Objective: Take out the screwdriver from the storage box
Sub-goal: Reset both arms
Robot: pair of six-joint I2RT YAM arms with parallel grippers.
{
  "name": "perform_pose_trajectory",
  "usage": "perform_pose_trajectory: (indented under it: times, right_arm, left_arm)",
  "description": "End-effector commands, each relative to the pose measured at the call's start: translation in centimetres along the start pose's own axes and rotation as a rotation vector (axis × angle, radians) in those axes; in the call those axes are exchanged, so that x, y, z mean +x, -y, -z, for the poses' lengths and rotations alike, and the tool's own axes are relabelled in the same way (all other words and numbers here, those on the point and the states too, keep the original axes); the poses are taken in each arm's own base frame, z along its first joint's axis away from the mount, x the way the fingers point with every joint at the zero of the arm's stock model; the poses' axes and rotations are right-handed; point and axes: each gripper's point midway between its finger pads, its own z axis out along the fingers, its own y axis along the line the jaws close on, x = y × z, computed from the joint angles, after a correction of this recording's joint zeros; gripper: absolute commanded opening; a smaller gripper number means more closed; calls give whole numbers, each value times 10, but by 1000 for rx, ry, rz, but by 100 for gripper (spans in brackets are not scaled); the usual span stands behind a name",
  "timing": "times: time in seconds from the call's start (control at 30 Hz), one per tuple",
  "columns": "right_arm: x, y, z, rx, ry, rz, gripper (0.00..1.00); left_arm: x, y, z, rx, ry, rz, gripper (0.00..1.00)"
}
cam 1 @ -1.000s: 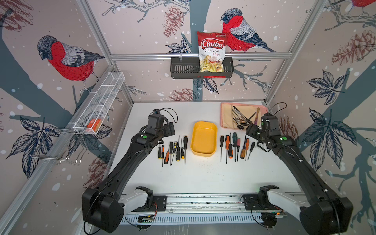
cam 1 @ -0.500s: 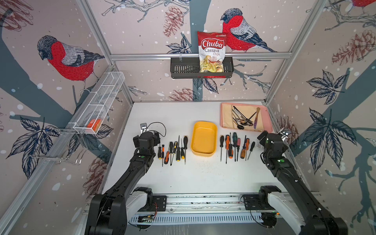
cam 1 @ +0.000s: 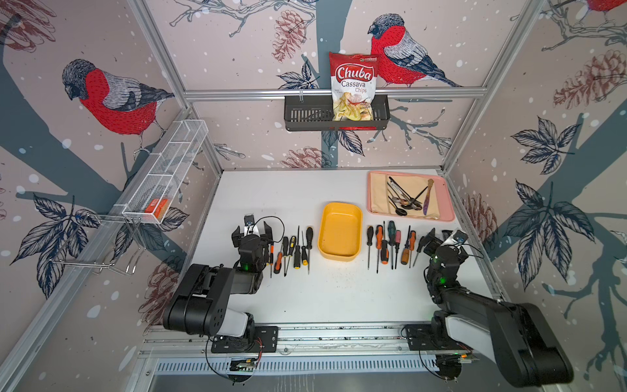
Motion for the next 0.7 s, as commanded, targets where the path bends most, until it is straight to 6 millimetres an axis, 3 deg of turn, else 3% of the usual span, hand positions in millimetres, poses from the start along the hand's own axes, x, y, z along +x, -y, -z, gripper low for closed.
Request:
perform_pose_trajectory:
  times: [0.0,0.1,0.2,0.27,0.33,0.4,0.67]
  right_arm:
    - [-33,-40,-12,-161,114,57,100]
    - [-26,-44,-32,-108,41,99,100]
    - [-15,-47,-19,-210,108,102,99]
    - [-20,-48,-17,-203,162,111,100]
    - [-3,-56,-41,-226,6,117,100]
    - [-12,-50,-38,-219,70,93,100]
    - [-12,-47,-34,-169,78,107,100]
  left_arm:
    - [-31,-4,5,16,162,58,96]
    - [-29,1,-3,34,157,40,96]
    - [-22,-1,-14,43,86,63,96]
    - [-25,-3,-13,40,116,65,96]
    - [-23,-2,-14,40,97,67,96]
    - [-25,-3,-13,38,112,66,98]
    - [-24,-7,-14,16,108,74,98]
